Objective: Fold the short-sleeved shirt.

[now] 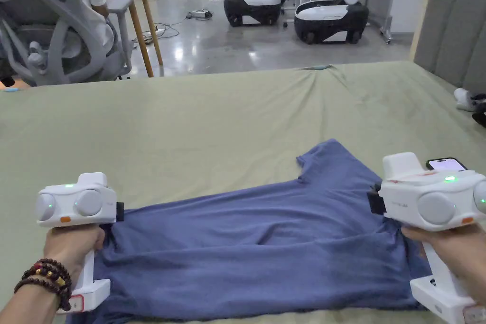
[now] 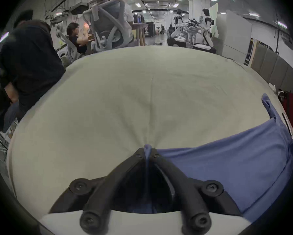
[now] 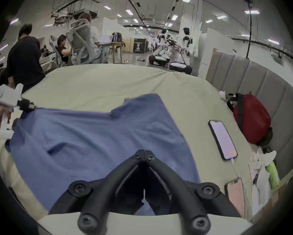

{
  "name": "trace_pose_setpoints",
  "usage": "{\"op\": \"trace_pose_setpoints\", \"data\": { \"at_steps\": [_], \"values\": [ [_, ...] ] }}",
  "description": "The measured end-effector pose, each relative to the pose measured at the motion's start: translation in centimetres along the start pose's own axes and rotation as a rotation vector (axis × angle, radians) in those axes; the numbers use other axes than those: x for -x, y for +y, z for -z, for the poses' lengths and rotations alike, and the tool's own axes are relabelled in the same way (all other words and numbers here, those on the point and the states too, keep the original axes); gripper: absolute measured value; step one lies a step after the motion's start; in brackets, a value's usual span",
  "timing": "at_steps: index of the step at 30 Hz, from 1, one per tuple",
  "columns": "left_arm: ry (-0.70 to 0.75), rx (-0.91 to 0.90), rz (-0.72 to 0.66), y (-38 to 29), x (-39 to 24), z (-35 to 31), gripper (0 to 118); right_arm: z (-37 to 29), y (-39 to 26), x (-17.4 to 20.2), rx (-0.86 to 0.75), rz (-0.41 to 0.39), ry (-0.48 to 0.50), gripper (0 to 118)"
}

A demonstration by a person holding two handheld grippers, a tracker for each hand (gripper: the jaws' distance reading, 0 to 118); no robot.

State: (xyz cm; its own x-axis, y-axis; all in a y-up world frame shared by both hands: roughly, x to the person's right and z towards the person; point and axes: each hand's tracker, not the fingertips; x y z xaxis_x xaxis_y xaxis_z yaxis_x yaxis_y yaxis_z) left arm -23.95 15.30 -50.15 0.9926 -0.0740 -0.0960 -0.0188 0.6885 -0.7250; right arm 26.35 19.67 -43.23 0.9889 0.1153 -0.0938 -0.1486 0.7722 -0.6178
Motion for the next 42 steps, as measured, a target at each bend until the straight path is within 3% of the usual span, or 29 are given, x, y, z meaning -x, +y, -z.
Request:
{"op": "trace_pose_setpoints", "data": {
  "at_steps": [1, 2, 5, 6, 8, 11, 13, 14, 15, 17, 18, 19, 20, 22, 26, 31, 37, 42],
  "values": [
    [0.003, -0.002, 0.011, 0.0, -0.1, -0.1, 1, 0.9, 1.1, -0.6, -0.003, 0.009, -0.002, 2],
    [0.004, -0.005, 0.013, -0.1, -0.2, -0.2, 1, 2.0, 2.5, -1.0, 0.004, 0.018, -0.012, 19],
    [-0.003, -0.008, 0.008, 0.0, -0.2, -0.2, 1, 6.5, 4.8, -2.8, 0.065, 0.035, 0.019, 116],
    [-0.007, -0.008, 0.013, -0.1, -0.2, -0.2, 1, 7.6, 5.4, -3.1, 0.096, 0.067, 0.034, 118],
    [-0.008, -0.005, 0.019, 0.0, -0.2, 0.1, 1, 10.1, 6.0, -4.7, 0.153, 0.124, 0.040, 110],
    [-0.008, 0.002, 0.026, -0.1, -0.2, 0.2, 1, 13.2, 5.6, -6.2, 0.218, 0.162, -0.078, 108],
    [-0.007, 0.008, 0.025, 0.0, -0.3, 0.5, 1, 14.7, 4.8, -6.8, 0.263, 0.156, -0.063, 102],
    [-0.005, 0.009, 0.029, 0.0, -0.3, 0.5, 1, 15.1, 4.4, -6.3, 0.304, 0.165, -0.047, 90],
    [-0.003, 0.011, 0.031, 0.0, -0.4, 0.6, 1, 15.4, 3.6, -6.0, 0.340, 0.161, -0.015, 90],
    [0.004, 0.016, 0.043, 0.1, -0.6, 1.0, 1, 14.5, 3.4, -5.2, 0.270, 0.123, -0.068, 80],
    [0.008, 0.017, 0.048, 0.1, -0.6, 1.0, 1, 14.1, 4.0, -4.8, 0.287, 0.124, -0.067, 66],
    [0.011, 0.018, 0.049, 0.1, -0.6, 1.0, 1, 13.6, 4.3, -4.7, 0.289, 0.114, -0.058, 40],
    [0.019, 0.015, 0.049, 0.1, -0.8, 1.0, 1, 13.0, 4.7, -4.7, 0.281, 0.090, -0.055, 1],
    [0.036, 0.001, 0.047, 0.2, -1.2, 0.5, 1, 12.4, 5.5, -4.3, 0.280, 0.085, -0.010, 1],
    [0.028, -0.063, 0.027, 0.4, -1.2, -3.4, 1, 7.7, 6.5, -3.6, 0.197, 0.098, -0.030, 1],
    [-0.043, -0.155, 0.001, -0.6, 0.7, -11.8, 1, -3.2, 6.8, -3.3, 0.047, 0.082, -0.014, 1],
    [-0.072, -0.209, 0.032, -7.0, 3.3, -19.2, 1, -15.0, 0.5, -2.2, -0.048, 0.023, 0.005, 1],
    [-0.106, -0.137, 0.100, -14.0, 3.1, -19.1, 1, -15.1, -8.1, -1.2, 0.094, -0.056, 0.002, 2]
  ]
}}
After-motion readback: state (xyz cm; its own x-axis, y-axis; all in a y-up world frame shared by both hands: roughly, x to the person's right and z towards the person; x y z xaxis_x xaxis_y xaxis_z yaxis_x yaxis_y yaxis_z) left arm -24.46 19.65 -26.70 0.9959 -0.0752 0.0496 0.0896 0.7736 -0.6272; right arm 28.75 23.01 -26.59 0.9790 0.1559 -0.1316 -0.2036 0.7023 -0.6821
